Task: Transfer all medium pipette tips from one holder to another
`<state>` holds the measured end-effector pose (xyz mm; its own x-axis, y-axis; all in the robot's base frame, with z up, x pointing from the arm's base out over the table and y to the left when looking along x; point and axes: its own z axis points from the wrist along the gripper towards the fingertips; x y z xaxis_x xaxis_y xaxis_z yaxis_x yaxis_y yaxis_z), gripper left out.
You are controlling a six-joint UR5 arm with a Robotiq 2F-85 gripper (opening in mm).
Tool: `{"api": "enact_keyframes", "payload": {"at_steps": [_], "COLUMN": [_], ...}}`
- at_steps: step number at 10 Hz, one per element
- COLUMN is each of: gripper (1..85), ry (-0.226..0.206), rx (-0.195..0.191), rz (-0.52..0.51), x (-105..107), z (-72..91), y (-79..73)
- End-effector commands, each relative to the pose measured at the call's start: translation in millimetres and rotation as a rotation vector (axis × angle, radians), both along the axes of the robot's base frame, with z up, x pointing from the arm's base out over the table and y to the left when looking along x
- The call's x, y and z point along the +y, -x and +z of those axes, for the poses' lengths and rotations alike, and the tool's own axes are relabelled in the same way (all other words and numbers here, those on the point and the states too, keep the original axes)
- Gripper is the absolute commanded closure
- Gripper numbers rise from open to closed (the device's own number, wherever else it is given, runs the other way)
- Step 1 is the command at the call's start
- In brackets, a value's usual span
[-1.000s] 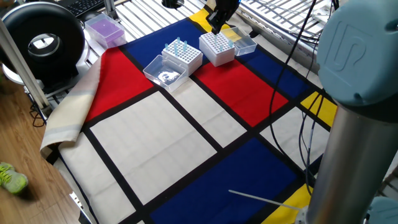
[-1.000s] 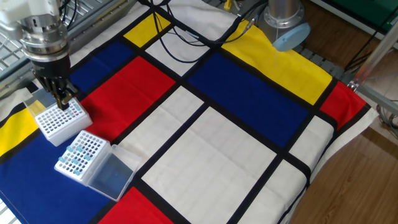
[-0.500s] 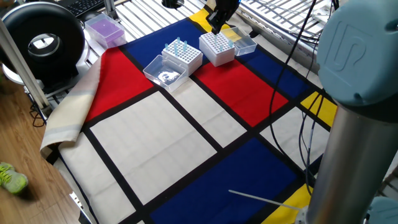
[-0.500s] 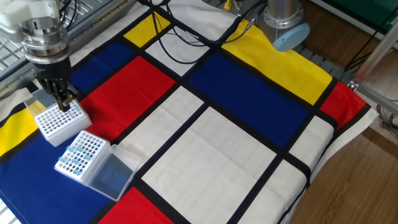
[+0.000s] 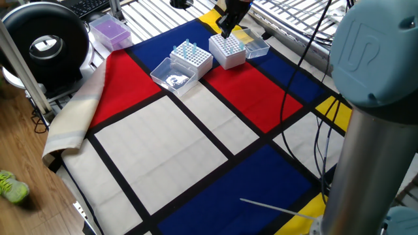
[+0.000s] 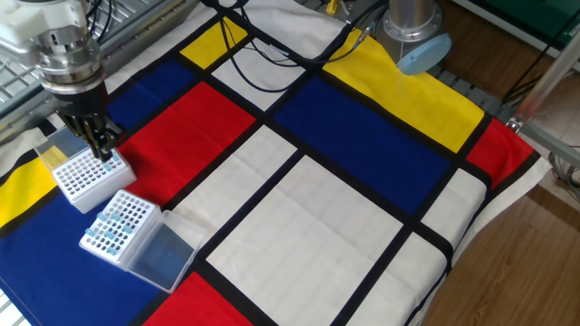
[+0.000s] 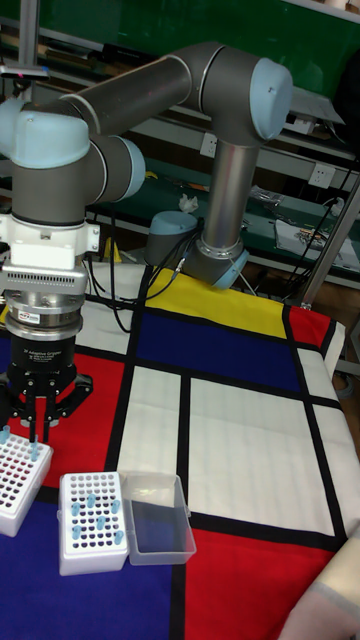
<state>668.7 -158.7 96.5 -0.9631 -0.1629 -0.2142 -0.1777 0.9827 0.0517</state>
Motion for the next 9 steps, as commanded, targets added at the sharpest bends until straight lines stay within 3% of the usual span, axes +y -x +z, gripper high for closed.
{"api": "enact_keyframes", "payload": {"at_steps": [1, 3, 6, 9], "gripper": [65.7, 66.0, 66.0, 60.3], "ry": [-0.012, 0.001, 0.001, -0.009], "rx": [0.005, 0.008, 0.006, 0.011], "rz": [0.011, -0.003, -0.045, -0.042], "x": [1, 6, 30, 53], "z": [0.8, -2.3, 0.1, 0.8], "y": [0.5, -6.1, -21.6, -38.0]}}
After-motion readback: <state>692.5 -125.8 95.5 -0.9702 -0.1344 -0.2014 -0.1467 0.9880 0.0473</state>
